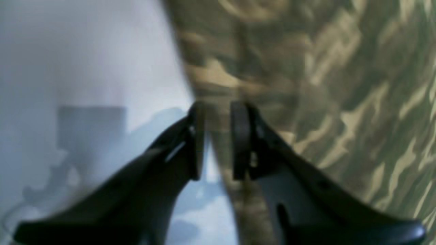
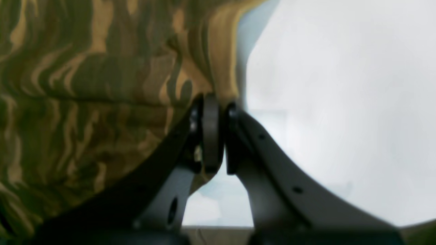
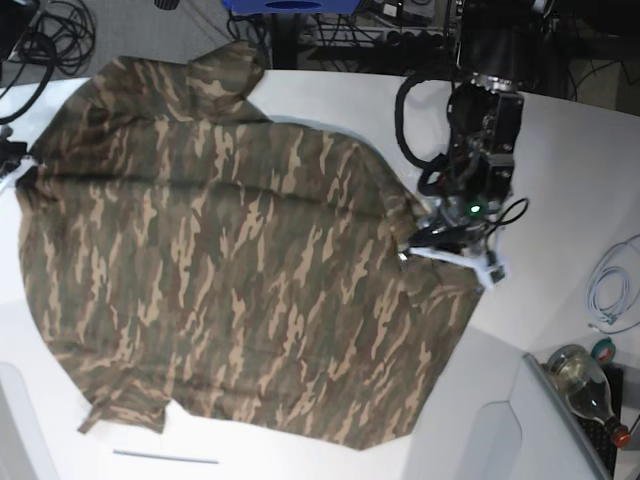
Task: Layout the t-shirt on the table in an organized manner, then fold the t-shirt properly
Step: 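Grasp the shirt hem with the left gripper and pull it outward, then regrasp the shirt edge with the left gripper and drag it outward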
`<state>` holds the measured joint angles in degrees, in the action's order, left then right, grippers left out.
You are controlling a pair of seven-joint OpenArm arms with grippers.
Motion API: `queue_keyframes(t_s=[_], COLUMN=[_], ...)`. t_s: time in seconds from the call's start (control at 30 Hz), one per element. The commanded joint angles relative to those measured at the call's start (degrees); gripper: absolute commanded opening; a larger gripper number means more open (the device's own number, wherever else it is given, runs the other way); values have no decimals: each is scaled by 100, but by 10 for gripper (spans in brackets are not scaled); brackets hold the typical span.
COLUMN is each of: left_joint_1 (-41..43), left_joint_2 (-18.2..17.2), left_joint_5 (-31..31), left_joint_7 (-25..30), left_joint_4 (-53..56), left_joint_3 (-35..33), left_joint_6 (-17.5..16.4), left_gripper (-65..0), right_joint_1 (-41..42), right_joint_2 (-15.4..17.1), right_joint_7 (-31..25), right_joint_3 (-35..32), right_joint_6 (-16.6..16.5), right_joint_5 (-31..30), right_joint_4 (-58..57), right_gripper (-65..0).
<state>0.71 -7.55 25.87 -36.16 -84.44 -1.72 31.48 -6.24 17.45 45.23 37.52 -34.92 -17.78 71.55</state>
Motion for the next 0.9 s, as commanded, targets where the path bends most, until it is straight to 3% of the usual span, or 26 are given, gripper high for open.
queue_keyframes(t_s=[0.0,0.1,0.2,0.33,0.5,0.6,0.8,0.87], left_joint_1=[-75,-146,-559,-1166,-1658,-1755,-1895,-1992], left_joint_2=[47,153,171,276,329,329,329,329], left_joint_5=[-24,-24,-24,-24,-33,-33,-59,-68], left_joint_7=[34,-177,-168,-168,-133,350,552,588], left_joint_4=[-360,-562,-35,888,1776,2102,2603,2805], left_joint_3=[97,290,220,281,299,229,220,229], left_joint_6=[-58,-67,-85,-436,-436,-436,-454,-603], left_gripper=[-495,-492,-492,-490,-385,-311,-298,-298], right_joint_1=[66,57,57,57,57,57,57,57], right_joint_2=[132,132,132,132,132,132,132,132], right_joint_7=[-79,-79,-79,-79,-79,-79,-88,-88], right_joint_3=[33,33,33,33,33,33,33,33], right_joint_6=[15,15,6,-12,-12,-20,-20,-20], right_joint_5=[-55,-55,-55,-55,-55,-55,-55,-55], right_joint_4=[76,76,85,102,102,102,102,102], right_gripper=[-650,-650,-650,-650,-650,-650,-650,-650])
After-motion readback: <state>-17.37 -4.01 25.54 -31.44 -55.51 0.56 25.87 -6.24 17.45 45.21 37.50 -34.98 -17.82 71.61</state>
